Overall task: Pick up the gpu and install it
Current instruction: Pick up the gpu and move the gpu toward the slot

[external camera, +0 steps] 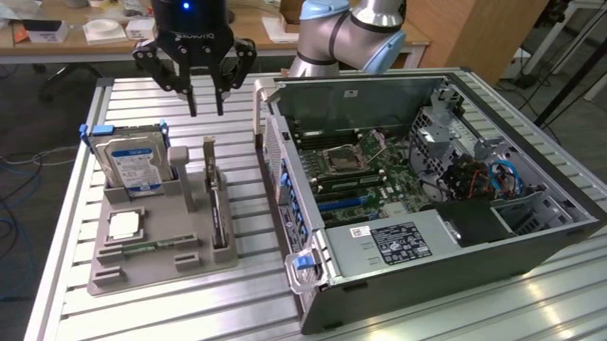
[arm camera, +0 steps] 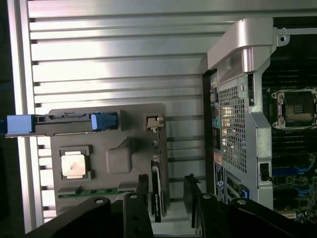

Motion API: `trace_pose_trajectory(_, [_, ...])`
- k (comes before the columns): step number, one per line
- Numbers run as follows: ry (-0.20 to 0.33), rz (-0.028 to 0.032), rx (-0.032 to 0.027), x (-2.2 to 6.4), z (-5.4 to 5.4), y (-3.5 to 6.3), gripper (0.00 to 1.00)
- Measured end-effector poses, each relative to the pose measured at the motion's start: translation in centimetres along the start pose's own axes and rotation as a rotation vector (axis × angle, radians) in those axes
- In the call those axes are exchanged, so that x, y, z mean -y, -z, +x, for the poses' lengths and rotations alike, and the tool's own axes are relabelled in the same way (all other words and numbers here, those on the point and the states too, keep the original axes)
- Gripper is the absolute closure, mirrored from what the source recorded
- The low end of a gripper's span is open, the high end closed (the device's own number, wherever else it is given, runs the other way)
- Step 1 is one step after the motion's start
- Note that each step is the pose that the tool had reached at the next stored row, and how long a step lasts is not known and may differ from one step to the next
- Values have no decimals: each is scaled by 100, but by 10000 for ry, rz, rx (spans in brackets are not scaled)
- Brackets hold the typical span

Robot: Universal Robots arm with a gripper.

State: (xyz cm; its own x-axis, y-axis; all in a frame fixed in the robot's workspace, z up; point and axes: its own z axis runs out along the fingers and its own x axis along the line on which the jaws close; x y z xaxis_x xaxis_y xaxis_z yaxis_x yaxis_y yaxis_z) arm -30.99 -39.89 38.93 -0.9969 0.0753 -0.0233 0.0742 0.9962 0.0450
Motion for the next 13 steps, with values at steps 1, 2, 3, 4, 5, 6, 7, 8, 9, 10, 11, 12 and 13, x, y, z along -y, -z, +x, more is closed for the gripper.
trace_pose_trajectory(1, [0, 0, 0, 0, 0, 0, 59])
trace_pose_trajectory(2, [0, -1, 1, 0, 2, -4, 53])
trace_pose_trajectory(3, [-2, -1, 11, 1, 10, -11, 53])
trace_pose_trajectory(4, [-1, -3, 19, 5, 19, -26, 53])
trace_pose_trajectory(5, [1, -2, 18, 14, 26, -42, 53])
trace_pose_trajectory(6, [3, 0, 17, 28, 35, -57, 53])
trace_pose_trajectory(7, [3, -1, 18, 46, 40, -76, 53])
trace_pose_trajectory(8, [1, -2, 19, 65, 42, -94, 53])
trace_pose_trajectory(9, [0, -2, 19, 86, 43, -111, 53])
trace_pose_trajectory(10, [0, -3, 20, 105, 43, -129, 53])
trace_pose_trajectory(11, [1, -3, 19, 123, 42, -147, 53])
trace_pose_trajectory(12, [0, -2, 18, 138, 42, -163, 53])
trace_pose_trajectory(13, [0, -1, 17, 149, 43, -180, 53])
